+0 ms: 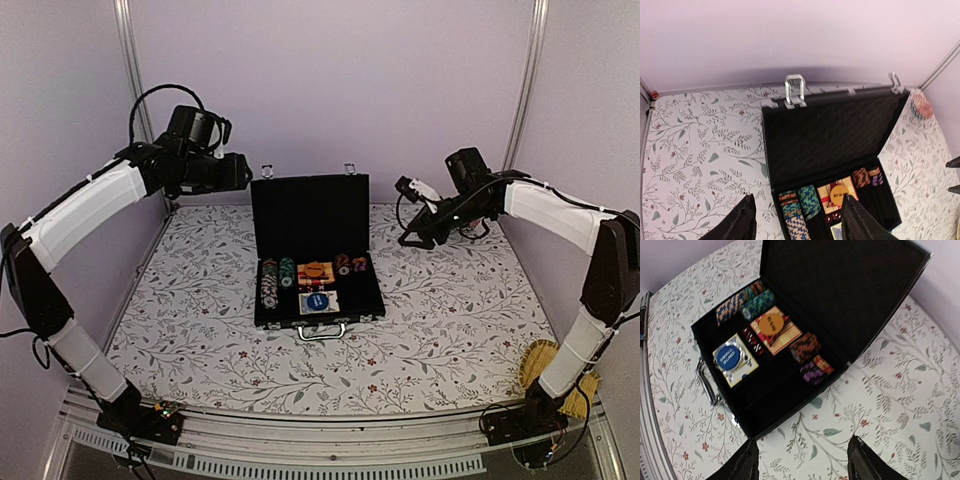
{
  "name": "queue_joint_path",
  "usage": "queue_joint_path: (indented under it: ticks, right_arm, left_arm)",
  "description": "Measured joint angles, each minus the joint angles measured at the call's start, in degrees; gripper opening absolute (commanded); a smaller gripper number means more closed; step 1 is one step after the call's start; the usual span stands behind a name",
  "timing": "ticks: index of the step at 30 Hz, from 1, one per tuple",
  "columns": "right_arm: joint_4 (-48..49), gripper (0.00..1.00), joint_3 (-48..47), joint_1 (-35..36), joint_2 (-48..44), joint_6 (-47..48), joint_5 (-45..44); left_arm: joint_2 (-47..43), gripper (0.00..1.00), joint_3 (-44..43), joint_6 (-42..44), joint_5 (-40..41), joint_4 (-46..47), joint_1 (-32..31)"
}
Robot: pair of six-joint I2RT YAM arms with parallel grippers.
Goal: Pack up texas hold em set
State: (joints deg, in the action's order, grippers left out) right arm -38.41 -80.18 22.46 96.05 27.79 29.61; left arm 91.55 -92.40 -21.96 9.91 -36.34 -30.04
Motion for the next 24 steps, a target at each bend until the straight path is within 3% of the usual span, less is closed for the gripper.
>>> queue_joint_path:
  ticks: [6,11,20,24]
  right_arm:
    - [2.0,0.63,-12.5,-1.2,4.9,-5.2,-2.1]
    - [1.9,0.63,-14.7,-1.3,7.6,-7.8,-1.6]
    - [1.3,0.63,-11.8,-1.3,7.9,-8.7,-1.4]
    - [1.3,0.63,-10.1,-1.3,7.6,-8.5,-1.4]
  left_arm:
    - [3.0,0.57,-3.7,-4.7,-7.2,6.7,10.5]
    - [12.4,0.56,-7.0,-9.9,-15.3,11.1,17.4]
    - [31.0,0.54,-18.1,-13.0,-30.9,14.3,19.2]
    - [34.2,0.54,-20.1,-12.5,-37.6,16.0,19.8]
